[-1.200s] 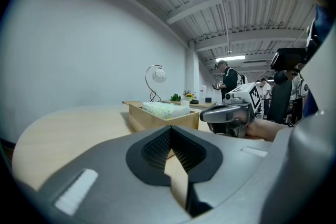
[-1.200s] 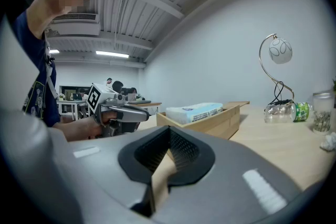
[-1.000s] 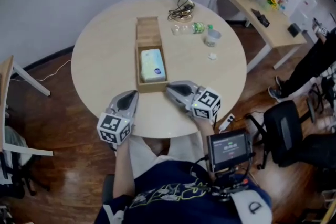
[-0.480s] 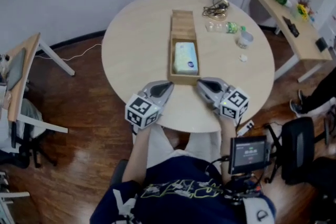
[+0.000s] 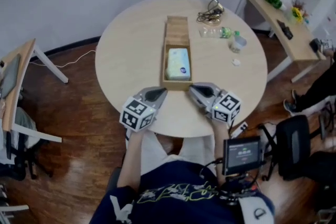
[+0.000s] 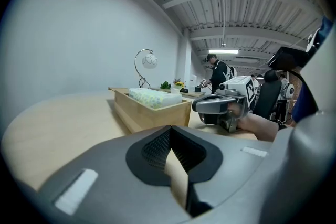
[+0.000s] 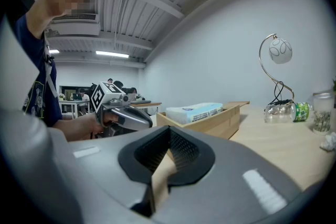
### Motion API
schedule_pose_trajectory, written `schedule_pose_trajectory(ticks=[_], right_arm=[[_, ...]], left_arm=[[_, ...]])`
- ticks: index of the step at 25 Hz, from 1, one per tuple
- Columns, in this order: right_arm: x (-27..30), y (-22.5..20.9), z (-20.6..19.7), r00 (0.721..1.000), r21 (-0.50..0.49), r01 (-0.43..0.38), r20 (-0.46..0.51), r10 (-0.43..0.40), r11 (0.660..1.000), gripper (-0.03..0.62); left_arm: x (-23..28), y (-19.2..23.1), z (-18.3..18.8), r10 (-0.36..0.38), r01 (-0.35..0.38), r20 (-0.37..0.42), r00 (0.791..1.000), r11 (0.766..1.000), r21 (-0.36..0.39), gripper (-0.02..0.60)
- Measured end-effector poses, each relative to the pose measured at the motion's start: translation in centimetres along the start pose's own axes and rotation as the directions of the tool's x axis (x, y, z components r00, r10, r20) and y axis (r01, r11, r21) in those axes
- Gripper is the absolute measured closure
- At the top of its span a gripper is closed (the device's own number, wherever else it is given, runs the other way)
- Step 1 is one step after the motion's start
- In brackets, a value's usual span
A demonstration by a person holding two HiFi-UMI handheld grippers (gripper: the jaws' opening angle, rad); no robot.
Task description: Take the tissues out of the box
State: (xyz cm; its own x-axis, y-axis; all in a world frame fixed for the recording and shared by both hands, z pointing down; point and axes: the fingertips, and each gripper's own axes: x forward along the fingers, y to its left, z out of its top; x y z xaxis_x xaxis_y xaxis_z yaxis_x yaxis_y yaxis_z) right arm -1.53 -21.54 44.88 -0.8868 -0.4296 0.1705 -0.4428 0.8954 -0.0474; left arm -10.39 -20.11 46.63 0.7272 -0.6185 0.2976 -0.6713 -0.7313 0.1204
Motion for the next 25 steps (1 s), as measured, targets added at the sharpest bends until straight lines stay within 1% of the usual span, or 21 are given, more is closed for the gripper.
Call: schedule_pose_trajectory(ticks=[5,11,16,19,25], right_arm=[[0.7,0.7,0.5,1.000,-0.001,-0.024,0.021,0.024,1.000,0.597],[0.3,0.2,0.6,1.000,0.005,-0.004,0.011,0.004,1.000,0.597],[0.8,0.3,0.6,1.000,0.009,-0.015,0.017,0.015,1.000,0.597],[0.6,0.6,0.6,1.000,0.006,-0.020,0.016,0.019,1.000,0.597],[0.1,0.7,0.8,1.000,0.000,-0.017,0.020,0.017,1.000,0.597]], left_arm=[[-0.7,-0.2,0.1,0.003,-0.003,0.013,1.000,1.000,0.009,0.580],[-0.7,-0.4,0.9,-0.007,0.005,0.060,0.998,1.000,0.030,0.580],[-2.0,0.4,1.5,0.047,-0.053,0.139,0.989,0.998,0.040,0.580],[-2.1,0.1,1.5,0.053,-0.059,0.143,0.988,0.998,0.038,0.580],[-1.7,-0.7,1.8,0.016,-0.025,0.143,0.990,0.998,0.056,0.580]])
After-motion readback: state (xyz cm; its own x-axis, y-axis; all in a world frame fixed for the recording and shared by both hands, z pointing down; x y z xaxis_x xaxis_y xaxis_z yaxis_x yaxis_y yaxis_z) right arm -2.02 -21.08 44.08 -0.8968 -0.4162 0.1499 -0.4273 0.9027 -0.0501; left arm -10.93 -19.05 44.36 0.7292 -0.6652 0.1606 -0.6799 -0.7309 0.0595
